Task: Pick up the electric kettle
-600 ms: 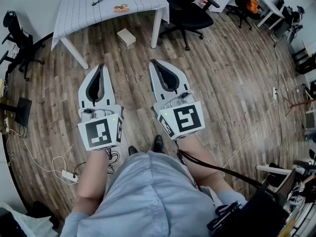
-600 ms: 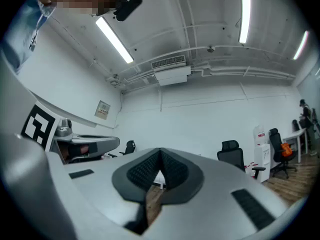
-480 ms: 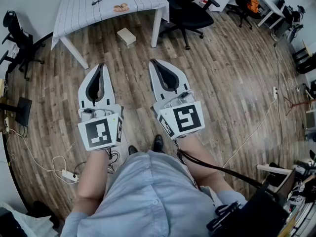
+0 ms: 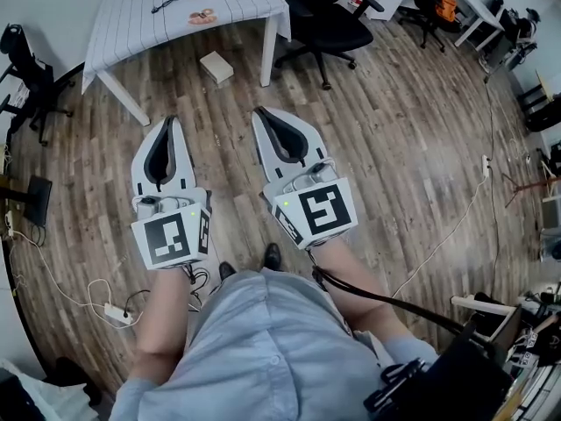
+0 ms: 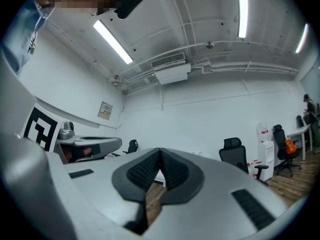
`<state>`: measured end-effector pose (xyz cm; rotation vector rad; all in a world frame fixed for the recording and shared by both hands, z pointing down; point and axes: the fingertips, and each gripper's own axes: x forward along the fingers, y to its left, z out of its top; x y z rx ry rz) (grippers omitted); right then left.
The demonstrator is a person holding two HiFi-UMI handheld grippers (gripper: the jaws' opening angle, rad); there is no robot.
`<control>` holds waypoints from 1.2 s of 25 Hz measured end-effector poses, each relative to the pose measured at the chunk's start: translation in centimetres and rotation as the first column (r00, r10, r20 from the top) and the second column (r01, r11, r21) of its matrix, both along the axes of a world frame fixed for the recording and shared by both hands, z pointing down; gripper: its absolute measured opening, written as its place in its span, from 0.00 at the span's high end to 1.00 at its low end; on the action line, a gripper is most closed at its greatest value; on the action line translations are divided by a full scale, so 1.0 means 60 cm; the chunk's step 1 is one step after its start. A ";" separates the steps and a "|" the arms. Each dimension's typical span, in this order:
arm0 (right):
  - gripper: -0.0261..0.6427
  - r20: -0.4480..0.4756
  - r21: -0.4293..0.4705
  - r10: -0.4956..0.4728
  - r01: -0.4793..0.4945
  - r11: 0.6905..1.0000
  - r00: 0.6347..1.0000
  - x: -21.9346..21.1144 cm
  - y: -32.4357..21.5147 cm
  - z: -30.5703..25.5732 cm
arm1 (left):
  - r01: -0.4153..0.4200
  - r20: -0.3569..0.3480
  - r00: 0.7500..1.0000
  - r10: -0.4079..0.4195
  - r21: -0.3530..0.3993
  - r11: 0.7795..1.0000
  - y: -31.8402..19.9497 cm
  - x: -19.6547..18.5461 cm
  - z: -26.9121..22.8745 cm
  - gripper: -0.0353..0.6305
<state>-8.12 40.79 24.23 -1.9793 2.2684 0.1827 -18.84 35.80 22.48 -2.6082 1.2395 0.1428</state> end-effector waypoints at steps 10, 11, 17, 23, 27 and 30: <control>0.96 0.025 -0.027 -0.005 0.005 1.000 1.000 0.064 -0.032 0.036 | 0.046 0.026 0.999 -0.045 -0.023 0.999 -0.022 0.036 0.028 0.95; 0.96 0.024 -0.031 -0.004 0.005 1.000 1.000 0.067 -0.042 0.040 | 0.045 0.028 0.999 -0.045 -0.026 0.999 -0.032 0.041 0.032 0.95; 0.96 0.023 -0.041 -0.002 0.003 0.999 1.000 0.084 -0.131 0.048 | 0.043 0.014 0.999 -0.043 -0.032 0.999 -0.130 0.061 0.037 0.95; 0.96 0.011 -0.049 0.038 -0.037 0.998 0.999 0.125 -0.262 0.044 | -0.006 -0.001 1.000 0.006 -0.032 0.999 -0.282 0.105 0.030 0.95; 0.96 0.024 -0.039 0.057 -0.056 0.998 0.998 0.148 -0.355 0.023 | -0.039 -0.002 0.999 0.039 -0.019 0.999 -0.372 0.129 0.011 0.95; 0.96 0.009 -0.021 0.065 -0.065 0.998 0.998 0.154 -0.420 -0.003 | -0.061 0.000 0.998 0.061 -0.019 0.998 -0.428 0.140 0.001 0.95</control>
